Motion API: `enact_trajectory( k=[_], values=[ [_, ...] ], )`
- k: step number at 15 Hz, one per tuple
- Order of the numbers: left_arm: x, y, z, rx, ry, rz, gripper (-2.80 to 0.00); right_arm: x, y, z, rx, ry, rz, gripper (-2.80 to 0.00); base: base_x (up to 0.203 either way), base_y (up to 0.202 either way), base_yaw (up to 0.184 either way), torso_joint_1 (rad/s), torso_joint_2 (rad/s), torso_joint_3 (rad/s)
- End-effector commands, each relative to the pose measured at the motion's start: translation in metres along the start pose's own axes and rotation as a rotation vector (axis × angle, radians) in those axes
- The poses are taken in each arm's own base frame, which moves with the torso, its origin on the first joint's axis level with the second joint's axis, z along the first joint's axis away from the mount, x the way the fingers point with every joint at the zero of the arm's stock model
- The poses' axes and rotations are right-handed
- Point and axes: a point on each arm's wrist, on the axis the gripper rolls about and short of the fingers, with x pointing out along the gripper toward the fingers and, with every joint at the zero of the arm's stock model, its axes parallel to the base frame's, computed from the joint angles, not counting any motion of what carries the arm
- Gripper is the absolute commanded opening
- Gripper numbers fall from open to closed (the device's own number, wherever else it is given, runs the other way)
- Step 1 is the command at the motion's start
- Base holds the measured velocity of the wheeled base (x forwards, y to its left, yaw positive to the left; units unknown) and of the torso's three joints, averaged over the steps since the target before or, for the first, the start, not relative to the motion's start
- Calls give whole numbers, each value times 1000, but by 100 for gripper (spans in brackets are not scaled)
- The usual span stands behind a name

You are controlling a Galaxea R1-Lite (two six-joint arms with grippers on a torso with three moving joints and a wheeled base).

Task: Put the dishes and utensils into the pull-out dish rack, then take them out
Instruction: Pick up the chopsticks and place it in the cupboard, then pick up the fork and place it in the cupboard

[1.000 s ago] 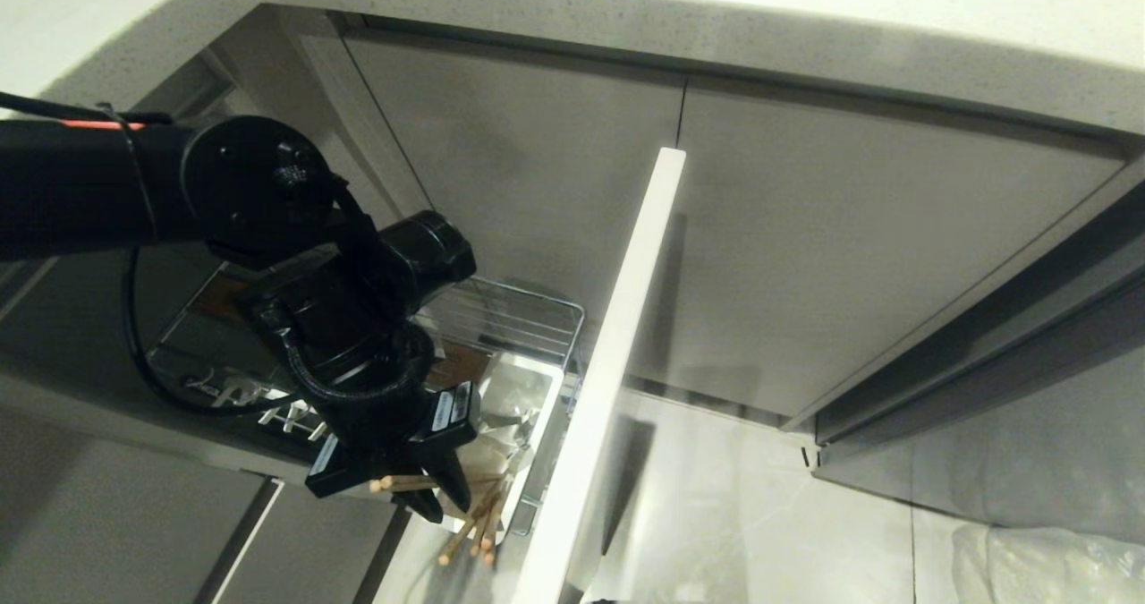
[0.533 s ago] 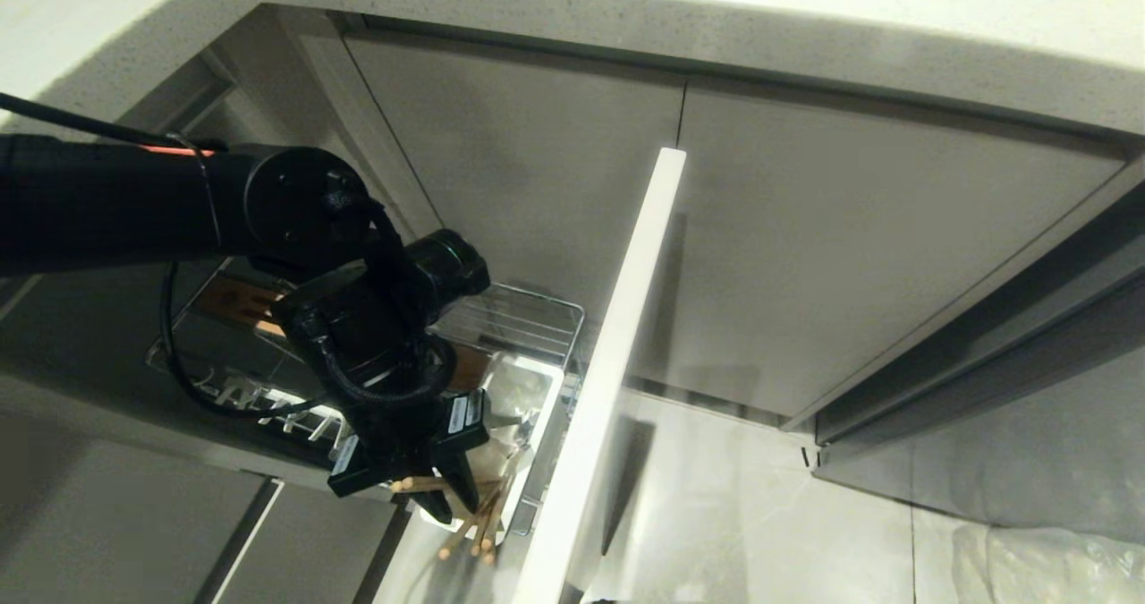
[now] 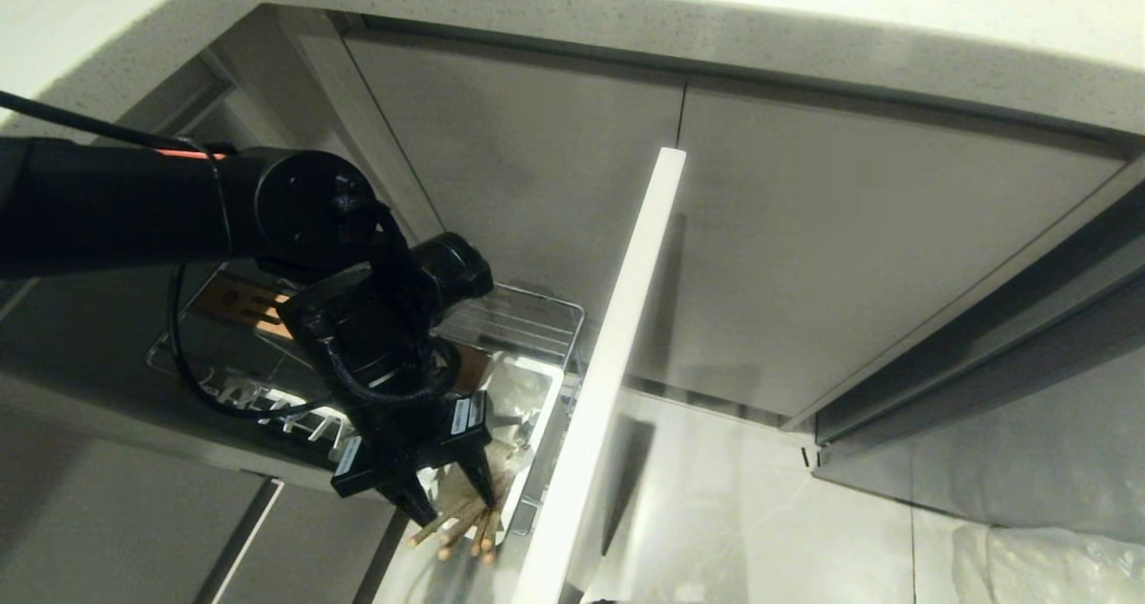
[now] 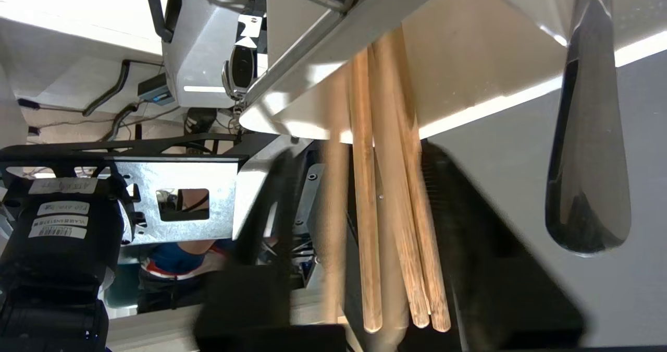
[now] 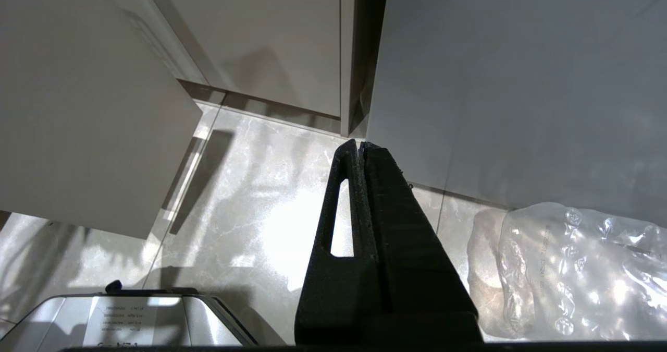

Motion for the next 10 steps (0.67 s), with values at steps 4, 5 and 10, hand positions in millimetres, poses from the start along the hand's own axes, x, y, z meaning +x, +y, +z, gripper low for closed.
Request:
enact_trajectory(
  k=[4,5,10],
  values=[
    [-14,5,-10,-23,-33,-18,0,0,0,0,0,0,0,-280,0,0,0,0,0,0],
    [-19,6,-13,-24,-51,-22,0,0,0,0,0,0,0,-280,0,0,0,0,0,0],
    [-68,21,-47,-7,-216,-118,0,0,0,0,0,0,0,-280,0,0,0,0,0,0]
  ],
)
